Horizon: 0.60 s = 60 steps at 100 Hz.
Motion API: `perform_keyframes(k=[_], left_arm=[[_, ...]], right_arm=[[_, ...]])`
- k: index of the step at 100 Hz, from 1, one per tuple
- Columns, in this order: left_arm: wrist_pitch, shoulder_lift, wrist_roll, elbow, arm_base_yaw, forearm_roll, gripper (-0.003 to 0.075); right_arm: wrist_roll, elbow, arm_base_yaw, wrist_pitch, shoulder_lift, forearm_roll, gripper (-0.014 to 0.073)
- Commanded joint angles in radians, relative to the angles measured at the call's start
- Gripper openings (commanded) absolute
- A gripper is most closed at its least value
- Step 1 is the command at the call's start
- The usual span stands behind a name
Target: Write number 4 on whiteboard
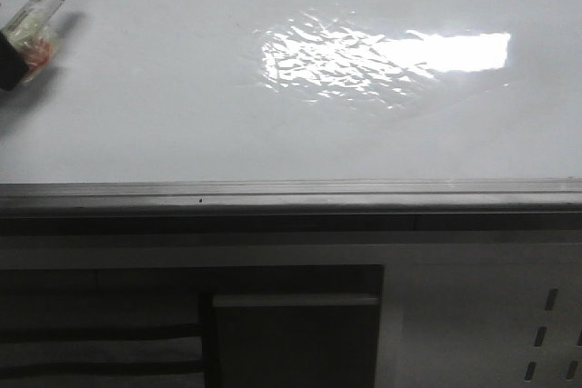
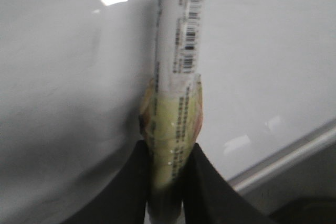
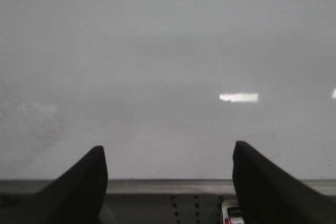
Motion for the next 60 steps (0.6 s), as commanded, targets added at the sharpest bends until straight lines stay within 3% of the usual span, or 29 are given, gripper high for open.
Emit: perform_keyframes(k=[1,21,37,47,60], left_arm=[[0.092,-0.019,0.1,-0.095,-0.047,-0.011,-0.002],[0.308,-0.019,0.217,-0.211,-0.142,-0.08,-0.002],[0.478,-0.001,0.426,-0.298,-0.206,-0.225,-0.002],[0.539,0.034,0.469,-0.355,-0.253,-0.264,-0.002],[0.55,0.079,0.473,-0.416,-0.32,-0.264,-0.002]], right_arm=[[-0.156,-0.081,0.016,0.028,0.083,0.106,0.0448],[-0.566,-0.178,0.064,0.195,0.257,0.455,0.0448],[-0.848,-0.249,0.099,0.335,0.399,0.685,0.0448],[-0.984,-0.305,0.14,0.411,0.486,0.77,0.0448],[-1.108,-0.365,0.238,0.412,0.568,0.774,0.0448]])
